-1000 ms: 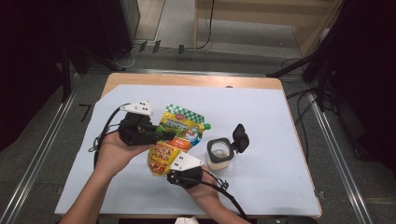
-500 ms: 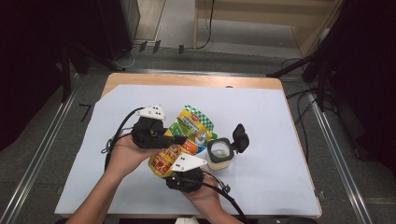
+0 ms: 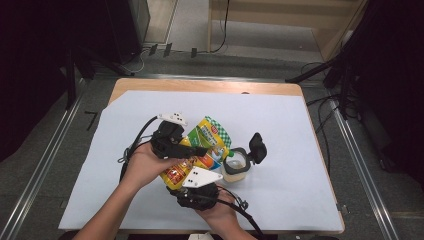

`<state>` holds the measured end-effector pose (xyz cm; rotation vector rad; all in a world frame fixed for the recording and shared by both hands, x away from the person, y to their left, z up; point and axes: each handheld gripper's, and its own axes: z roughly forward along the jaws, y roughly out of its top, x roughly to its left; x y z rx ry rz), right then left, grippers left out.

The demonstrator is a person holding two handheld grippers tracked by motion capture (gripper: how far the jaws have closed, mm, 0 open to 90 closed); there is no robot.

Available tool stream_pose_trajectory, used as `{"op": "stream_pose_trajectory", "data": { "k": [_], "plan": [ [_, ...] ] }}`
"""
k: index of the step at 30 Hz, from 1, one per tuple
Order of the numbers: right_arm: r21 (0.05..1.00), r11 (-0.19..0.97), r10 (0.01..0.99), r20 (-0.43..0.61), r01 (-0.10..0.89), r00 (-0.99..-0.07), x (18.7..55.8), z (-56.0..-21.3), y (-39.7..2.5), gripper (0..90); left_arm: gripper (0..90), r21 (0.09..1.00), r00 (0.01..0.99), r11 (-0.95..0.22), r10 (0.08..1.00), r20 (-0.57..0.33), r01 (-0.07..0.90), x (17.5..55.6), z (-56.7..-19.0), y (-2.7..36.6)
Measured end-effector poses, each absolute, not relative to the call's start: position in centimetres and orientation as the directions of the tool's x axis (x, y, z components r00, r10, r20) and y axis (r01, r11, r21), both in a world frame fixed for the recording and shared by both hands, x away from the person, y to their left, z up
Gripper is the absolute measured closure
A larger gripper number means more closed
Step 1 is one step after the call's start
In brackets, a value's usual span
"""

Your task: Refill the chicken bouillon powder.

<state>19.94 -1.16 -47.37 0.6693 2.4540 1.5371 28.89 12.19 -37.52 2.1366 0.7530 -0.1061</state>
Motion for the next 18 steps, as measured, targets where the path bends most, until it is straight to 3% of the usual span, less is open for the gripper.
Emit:
{"op": "stream_pose_trajectory", "data": {
  "k": [8,14,18],
  "plan": [
    [0.885,0.356,0.445,0.122,0.301,-0.887,20.0,-47.0,-1.4,57.6,71.7,0.662,0.789,-0.458,0.492,-0.367,0.593,29.6,-37.6,11.1],
    [0.882,0.359,0.433,0.132,0.305,-0.892,20.2,-46.7,-1.8,56.8,81.5,0.62,0.785,-0.498,0.502,-0.363,0.606,30.3,-37.1,10.1],
    [0.884,0.354,0.432,0.135,0.305,-0.892,20.2,-46.6,-2.0,57.0,83.5,0.589,0.783,-0.529,0.512,-0.352,0.611,30.5,-36.9,9.1]
  ]
}}
